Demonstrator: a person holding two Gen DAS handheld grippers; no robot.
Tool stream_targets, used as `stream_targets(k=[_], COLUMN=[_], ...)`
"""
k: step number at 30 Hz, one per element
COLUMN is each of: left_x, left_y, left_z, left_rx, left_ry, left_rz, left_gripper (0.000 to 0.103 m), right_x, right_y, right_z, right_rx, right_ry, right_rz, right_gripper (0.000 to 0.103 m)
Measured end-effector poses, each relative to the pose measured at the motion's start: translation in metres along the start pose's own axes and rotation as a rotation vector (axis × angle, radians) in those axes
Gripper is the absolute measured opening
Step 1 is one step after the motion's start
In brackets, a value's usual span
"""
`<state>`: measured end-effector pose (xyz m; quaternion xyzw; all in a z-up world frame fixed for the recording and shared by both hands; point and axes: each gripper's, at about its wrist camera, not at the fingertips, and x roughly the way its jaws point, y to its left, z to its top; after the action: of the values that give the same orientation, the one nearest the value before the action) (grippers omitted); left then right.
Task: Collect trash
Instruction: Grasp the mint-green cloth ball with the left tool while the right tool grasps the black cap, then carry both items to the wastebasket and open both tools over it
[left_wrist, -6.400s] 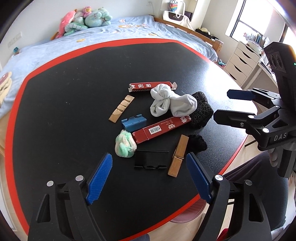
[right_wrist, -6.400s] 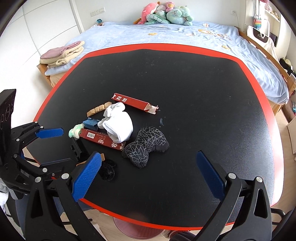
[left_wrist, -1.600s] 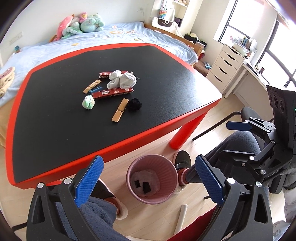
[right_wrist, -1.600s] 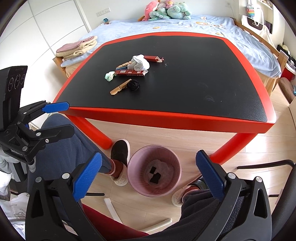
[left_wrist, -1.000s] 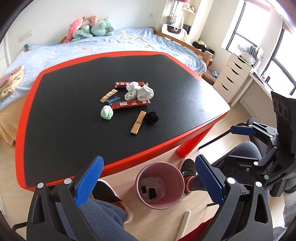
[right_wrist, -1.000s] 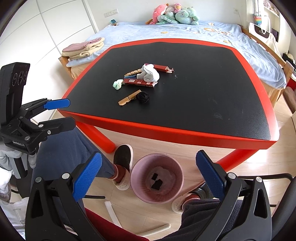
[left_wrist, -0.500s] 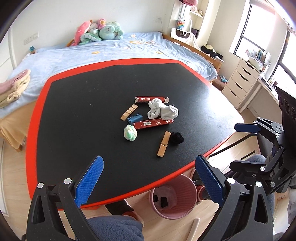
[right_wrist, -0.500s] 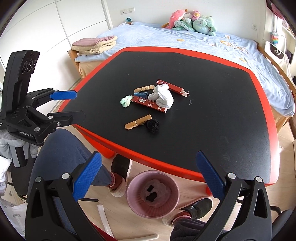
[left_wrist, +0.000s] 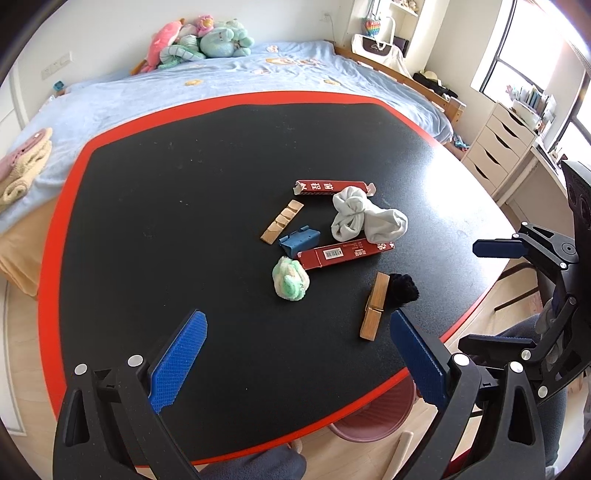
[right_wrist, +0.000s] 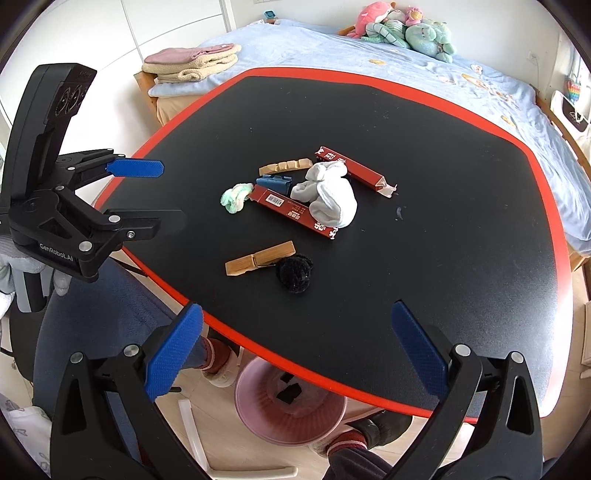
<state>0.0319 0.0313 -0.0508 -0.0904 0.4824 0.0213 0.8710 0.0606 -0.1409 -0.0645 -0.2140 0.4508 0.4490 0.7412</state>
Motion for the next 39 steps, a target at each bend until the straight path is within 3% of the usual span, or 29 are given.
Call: stream_targets(k=[10,16,20,24,30,32,39], left_x=[0.034,0.041,0.043,0.043,0.045,0.045,0.038], left_y=[0.005,0.009,0.009,0.009,0.007,0.006,0.003], left_z=[0.008,0.01,0.01,0.012,0.012,0.012,0.009], left_rx=[0.023,0.035,0.041,0.044,0.053,0.053,0.05], left_ry=[0.048,0.042,0.044,0.043,0.054,0.057,0.05], left_rz=[0.023,0.023,0.023,0.02,0.003,0.004,-0.004], left_gripper=[0.095,0.095,0.076,0.066,0.034,0.024,0.022], right_x=[0.027,0.036,0.039,0.041,0.044,0.043,0.037], right_y=[-0.005,-0.006,-0.005,-0.004,-0.003,-0.004,-0.005], right_z=[0.009,0.011,0.014,0.013,0.014,0.014,0.012], right_rx=[-0.015,-0.028,-0.038,-0.046,-0.05,-0.045,-0.027], right_ry=[0.032,0.051,0.056,0.058,0.063,0.058,0.041], right_rz=[0.024,0.026,0.027,0.027,0.026,0.025,0.027], right_gripper=[0.1,0.077,0.063,0.052,0.023,0.021,0.019])
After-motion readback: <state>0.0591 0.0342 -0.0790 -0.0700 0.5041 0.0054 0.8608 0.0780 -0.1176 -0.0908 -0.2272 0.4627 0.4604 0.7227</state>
